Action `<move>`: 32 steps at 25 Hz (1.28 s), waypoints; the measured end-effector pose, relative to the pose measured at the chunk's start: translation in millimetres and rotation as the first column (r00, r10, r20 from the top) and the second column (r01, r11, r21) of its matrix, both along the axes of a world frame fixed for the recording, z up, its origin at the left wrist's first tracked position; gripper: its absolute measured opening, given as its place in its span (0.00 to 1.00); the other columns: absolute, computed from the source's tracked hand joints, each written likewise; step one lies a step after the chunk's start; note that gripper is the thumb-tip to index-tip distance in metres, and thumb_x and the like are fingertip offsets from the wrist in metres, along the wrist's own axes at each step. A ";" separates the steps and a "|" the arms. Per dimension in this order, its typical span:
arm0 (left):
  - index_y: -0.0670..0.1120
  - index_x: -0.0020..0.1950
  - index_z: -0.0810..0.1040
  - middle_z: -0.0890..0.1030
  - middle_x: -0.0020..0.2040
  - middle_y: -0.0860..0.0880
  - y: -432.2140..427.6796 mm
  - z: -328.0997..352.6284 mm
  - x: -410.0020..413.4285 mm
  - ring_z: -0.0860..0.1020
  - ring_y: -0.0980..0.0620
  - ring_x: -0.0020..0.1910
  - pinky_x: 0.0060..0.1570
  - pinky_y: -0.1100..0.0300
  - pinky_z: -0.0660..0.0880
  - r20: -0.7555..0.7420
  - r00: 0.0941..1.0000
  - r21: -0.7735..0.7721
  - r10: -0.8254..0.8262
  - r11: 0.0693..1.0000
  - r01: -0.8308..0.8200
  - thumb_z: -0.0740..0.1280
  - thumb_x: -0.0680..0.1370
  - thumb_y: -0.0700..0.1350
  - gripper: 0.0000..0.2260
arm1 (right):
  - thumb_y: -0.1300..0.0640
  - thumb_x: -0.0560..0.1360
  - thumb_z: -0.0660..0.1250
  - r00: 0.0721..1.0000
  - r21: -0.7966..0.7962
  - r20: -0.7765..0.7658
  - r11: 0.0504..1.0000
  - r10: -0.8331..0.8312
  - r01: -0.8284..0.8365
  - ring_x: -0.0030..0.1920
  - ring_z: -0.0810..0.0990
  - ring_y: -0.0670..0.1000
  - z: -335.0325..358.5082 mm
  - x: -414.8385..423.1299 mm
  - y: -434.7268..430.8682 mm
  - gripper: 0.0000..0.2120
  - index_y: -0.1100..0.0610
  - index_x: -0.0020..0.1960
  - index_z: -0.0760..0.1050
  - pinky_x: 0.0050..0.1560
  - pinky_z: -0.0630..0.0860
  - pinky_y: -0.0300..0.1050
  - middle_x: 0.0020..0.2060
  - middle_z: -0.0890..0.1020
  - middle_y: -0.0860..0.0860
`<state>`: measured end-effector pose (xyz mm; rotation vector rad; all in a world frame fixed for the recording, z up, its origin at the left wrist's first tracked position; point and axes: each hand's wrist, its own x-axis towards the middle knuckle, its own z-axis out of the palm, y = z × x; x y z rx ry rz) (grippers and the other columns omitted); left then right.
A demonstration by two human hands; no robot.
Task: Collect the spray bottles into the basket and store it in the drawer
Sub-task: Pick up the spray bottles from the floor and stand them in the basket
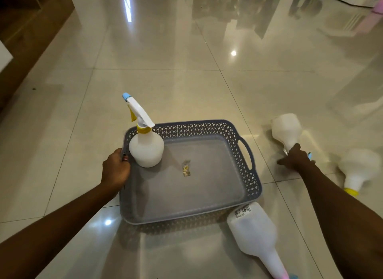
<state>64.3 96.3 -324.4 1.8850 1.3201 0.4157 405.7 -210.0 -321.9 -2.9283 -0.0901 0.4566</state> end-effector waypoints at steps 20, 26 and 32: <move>0.37 0.61 0.73 0.77 0.55 0.33 -0.1 -2.5 1.2 0.74 0.33 0.54 0.50 0.48 0.70 -0.022 1.000 0.056 -0.011 0.998 0.013 0.54 0.79 0.36 0.14 | 0.65 0.56 0.78 0.363 -0.561 0.299 0.470 0.883 -0.682 0.48 0.78 0.62 17.6 -7.0 20.5 0.31 0.55 0.58 0.77 0.39 0.76 0.51 0.54 0.79 0.62; 0.38 0.62 0.73 0.77 0.56 0.34 -1.3 -0.6 0.3 0.74 0.35 0.54 0.46 0.53 0.68 -0.006 1.000 0.024 -0.017 1.000 0.017 0.54 0.79 0.36 0.14 | 0.60 0.59 0.78 0.435 -0.551 0.234 0.487 0.870 -0.678 0.56 0.78 0.62 -3.5 -15.7 28.3 0.19 0.56 0.49 0.80 0.59 0.72 0.60 0.54 0.81 0.61; 0.38 0.62 0.73 0.77 0.55 0.34 -0.8 -0.2 0.3 0.75 0.36 0.52 0.46 0.53 0.68 -0.012 1.000 0.001 -0.011 1.000 0.011 0.54 0.79 0.36 0.14 | 0.67 0.72 0.64 0.763 0.457 0.642 0.762 0.074 -0.459 0.49 0.80 0.55 81.4 -19.6 71.0 0.10 0.64 0.54 0.75 0.41 0.70 0.31 0.50 0.82 0.60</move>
